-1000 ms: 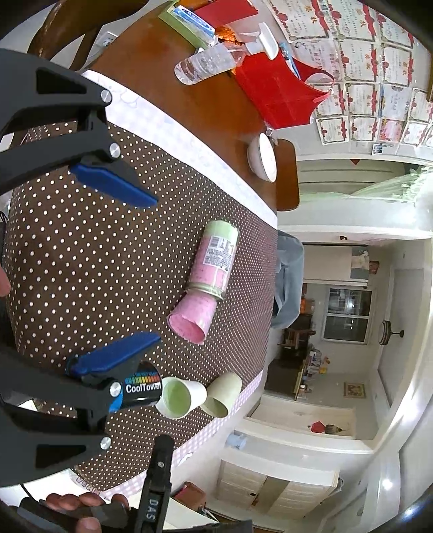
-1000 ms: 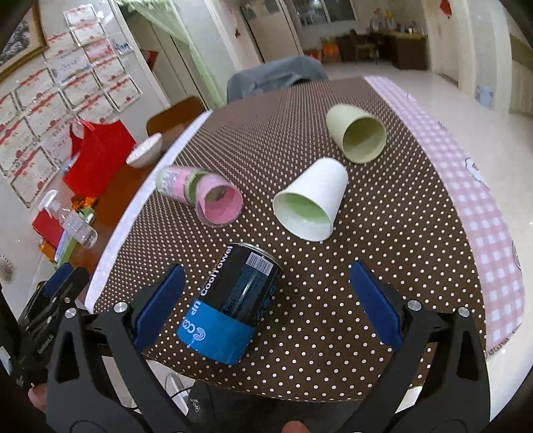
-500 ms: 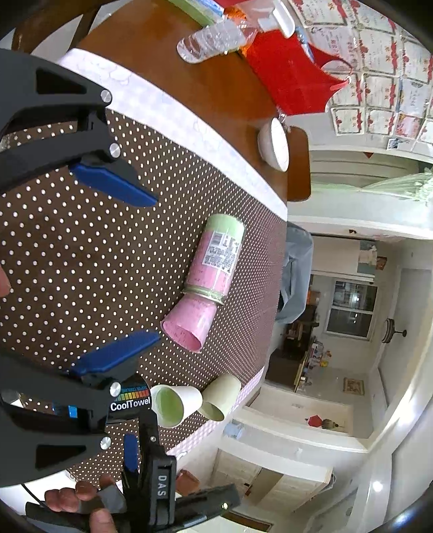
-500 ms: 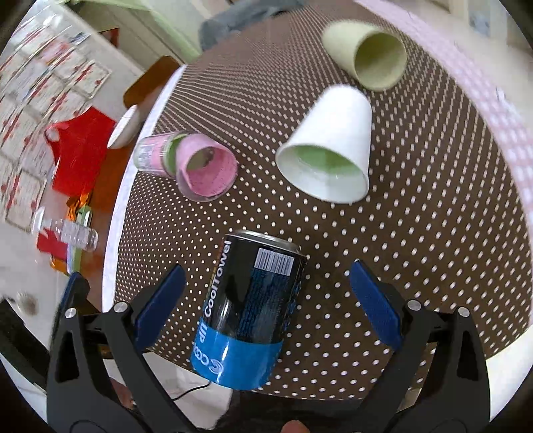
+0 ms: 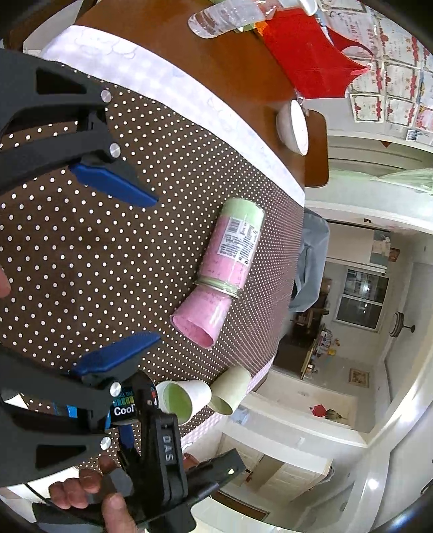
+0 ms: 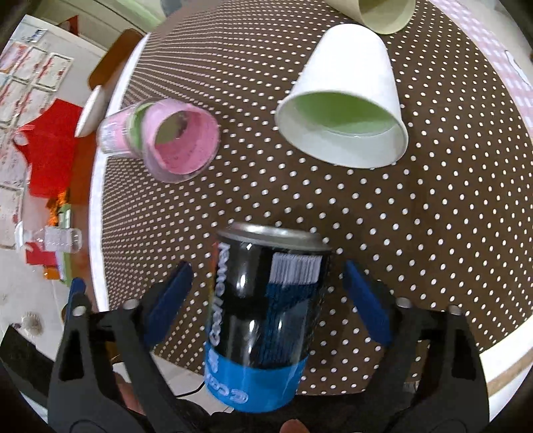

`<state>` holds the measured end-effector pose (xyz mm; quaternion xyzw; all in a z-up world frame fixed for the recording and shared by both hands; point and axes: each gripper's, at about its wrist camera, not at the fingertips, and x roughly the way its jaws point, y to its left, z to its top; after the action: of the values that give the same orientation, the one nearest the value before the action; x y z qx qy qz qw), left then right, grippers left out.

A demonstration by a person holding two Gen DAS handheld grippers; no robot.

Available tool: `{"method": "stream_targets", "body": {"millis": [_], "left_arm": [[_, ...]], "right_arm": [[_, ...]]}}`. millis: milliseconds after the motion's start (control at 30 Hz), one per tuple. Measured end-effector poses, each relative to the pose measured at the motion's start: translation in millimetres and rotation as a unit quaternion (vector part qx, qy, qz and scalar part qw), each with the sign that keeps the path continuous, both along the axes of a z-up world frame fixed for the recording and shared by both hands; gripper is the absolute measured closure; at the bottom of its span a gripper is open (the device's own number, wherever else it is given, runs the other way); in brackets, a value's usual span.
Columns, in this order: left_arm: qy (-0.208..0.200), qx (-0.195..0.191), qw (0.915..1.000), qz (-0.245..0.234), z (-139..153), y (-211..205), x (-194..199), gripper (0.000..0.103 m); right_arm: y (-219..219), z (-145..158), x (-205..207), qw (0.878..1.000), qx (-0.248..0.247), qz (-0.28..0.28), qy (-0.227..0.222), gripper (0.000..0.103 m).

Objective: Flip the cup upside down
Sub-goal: 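Lift the can and rotate it lid-up with the right tool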

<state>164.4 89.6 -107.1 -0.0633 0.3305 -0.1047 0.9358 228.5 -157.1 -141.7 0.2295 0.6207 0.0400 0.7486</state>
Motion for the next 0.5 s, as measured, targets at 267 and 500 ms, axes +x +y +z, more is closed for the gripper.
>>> {"method": "stream_targets", "body": {"millis": [267, 500], "left_arm": [[0.006, 0.001, 0.9999, 0.008, -1.6, 4.2, -4.0, 0.027], [-0.001, 0.018, 0.9997, 0.014, 7.0, -5.0, -13.6, 0.027]], "right_arm": [[11.2, -3.5, 6.3, 0.999, 0.014, 0.035, -0.008, 0.035], [3.6, 10.2, -4.0, 0.995, 0.050, 0.050, -0.064, 0.036]]}}
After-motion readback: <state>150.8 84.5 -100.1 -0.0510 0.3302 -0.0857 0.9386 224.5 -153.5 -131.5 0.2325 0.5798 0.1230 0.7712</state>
